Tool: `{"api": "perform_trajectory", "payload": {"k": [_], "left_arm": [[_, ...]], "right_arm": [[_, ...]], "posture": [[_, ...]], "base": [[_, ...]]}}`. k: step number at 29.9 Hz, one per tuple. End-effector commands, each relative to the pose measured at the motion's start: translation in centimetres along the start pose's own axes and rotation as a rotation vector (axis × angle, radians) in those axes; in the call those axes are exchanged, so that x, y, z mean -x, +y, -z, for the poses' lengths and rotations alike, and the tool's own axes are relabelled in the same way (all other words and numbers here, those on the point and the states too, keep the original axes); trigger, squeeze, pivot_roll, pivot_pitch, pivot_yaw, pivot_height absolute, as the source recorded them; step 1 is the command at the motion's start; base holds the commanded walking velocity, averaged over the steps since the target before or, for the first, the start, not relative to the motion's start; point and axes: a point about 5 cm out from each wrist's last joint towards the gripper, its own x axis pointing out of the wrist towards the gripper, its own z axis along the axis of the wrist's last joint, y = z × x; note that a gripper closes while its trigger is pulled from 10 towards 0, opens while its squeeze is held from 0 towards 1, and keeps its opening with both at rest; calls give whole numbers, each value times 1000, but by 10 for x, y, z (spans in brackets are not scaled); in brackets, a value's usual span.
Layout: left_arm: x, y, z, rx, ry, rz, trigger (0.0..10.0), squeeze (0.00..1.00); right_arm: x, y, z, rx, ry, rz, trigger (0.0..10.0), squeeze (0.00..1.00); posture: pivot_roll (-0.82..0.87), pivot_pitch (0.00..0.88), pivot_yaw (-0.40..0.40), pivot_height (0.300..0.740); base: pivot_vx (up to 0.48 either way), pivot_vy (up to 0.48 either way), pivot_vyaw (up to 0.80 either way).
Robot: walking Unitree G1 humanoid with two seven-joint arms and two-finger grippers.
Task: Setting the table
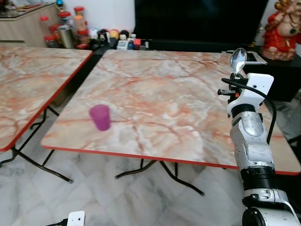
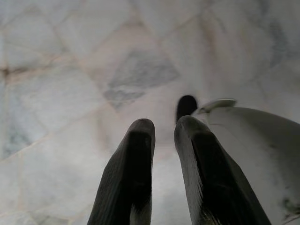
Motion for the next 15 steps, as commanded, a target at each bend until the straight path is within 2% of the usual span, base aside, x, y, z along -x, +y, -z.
{"api": "perform_trajectory", "payload": {"k": [1, 15], "left_arm": [[1, 4, 4, -7, 15, -13, 10000, 0], [1, 7, 3, 8, 10, -29, 10000, 0]], "right_arm": [[-3, 5, -3, -5, -6, -14, 10000, 0], [-8, 18, -11, -31, -34, -41, 10000, 0]], "posture": [[-47, 12, -5, 736], [-25, 75, 0, 736]], "base": [[0, 480, 0], [0, 480, 0]]}}
